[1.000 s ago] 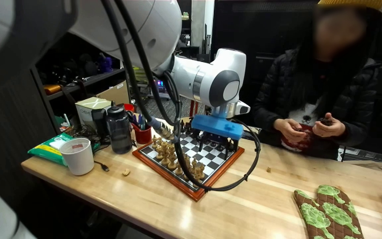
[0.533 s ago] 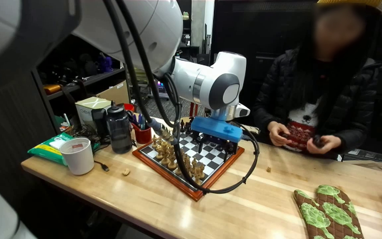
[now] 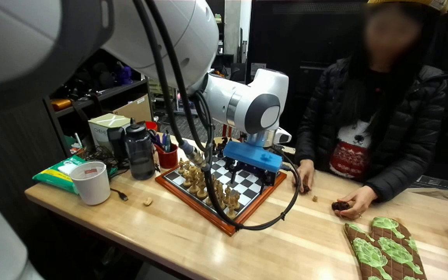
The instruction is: Move one yellow chess piece backwards
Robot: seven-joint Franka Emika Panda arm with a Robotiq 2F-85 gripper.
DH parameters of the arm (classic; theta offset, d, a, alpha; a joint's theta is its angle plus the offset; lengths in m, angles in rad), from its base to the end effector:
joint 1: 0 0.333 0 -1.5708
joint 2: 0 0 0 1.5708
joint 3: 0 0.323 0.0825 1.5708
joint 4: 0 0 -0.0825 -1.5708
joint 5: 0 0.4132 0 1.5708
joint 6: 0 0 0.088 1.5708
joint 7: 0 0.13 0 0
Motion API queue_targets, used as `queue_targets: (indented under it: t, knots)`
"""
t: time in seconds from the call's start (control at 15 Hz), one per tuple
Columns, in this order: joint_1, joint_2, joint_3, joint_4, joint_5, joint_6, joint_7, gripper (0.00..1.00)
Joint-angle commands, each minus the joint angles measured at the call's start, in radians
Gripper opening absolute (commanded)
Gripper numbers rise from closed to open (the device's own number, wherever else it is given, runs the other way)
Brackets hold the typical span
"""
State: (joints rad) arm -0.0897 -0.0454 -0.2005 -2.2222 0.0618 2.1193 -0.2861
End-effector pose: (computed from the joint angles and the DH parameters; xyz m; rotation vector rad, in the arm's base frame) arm 0.5136 -0.1493 0.3567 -3.0655 0.0573 0.0596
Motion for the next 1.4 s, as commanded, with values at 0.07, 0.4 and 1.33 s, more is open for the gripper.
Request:
queue_targets:
  t: [0.07, 0.4, 1.33]
  knots:
    - [-0.019, 0.012, 0.016, -0.01, 0.052, 0.022, -0.014, 1.0]
    - [-0.024, 0.031, 0.017, -0.013, 0.075, 0.03, -0.012, 1.0]
    - [-0.036, 0.086, 0.027, 0.002, 0.078, 0.03, -0.03, 0.61]
